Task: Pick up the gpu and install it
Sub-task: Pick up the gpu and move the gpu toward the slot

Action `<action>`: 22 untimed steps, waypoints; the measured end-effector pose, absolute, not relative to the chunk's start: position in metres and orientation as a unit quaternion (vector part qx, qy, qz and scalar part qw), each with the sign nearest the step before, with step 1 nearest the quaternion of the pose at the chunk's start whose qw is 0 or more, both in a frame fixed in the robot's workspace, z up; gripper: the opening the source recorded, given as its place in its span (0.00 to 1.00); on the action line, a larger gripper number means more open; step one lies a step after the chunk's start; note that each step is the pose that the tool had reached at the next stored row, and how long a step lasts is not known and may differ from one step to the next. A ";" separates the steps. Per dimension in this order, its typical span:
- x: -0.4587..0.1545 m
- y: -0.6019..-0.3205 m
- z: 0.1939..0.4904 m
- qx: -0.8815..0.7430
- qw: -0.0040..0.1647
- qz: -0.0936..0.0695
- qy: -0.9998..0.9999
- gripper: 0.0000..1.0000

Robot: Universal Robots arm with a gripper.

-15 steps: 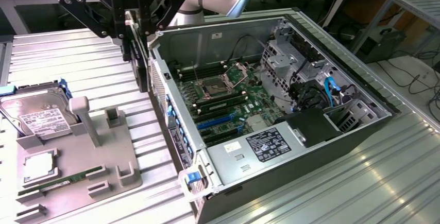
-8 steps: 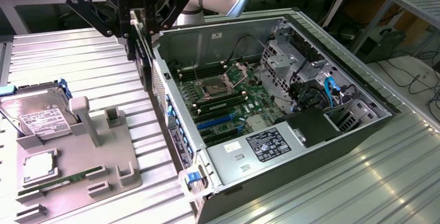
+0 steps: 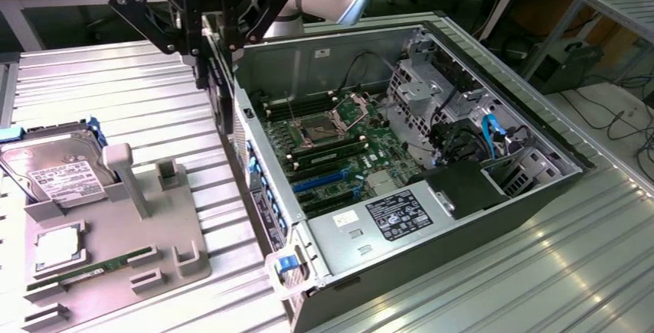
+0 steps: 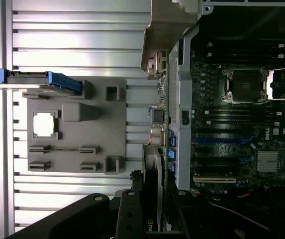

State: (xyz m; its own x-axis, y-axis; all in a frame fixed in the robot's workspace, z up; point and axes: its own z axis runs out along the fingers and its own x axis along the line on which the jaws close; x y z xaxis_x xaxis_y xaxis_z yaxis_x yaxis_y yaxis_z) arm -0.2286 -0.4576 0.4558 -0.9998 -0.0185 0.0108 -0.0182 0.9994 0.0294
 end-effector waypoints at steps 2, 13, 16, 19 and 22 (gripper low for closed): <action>-0.226 -0.458 0.456 0.009 0.006 -0.015 -1.000 0.27; -0.210 -0.458 0.456 0.009 0.006 -0.015 -1.000 0.27; -0.207 -0.458 0.456 0.009 0.006 -0.015 -1.000 0.27; -0.205 -0.458 0.456 0.009 0.006 -0.015 -1.000 0.27; -0.202 -0.458 0.456 0.009 0.006 -0.015 -1.000 0.27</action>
State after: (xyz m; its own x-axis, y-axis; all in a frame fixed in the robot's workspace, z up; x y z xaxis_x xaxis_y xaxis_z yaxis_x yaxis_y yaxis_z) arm -0.2016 -0.4576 0.4558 -0.9998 -0.0185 0.0108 -0.0182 0.9994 0.0294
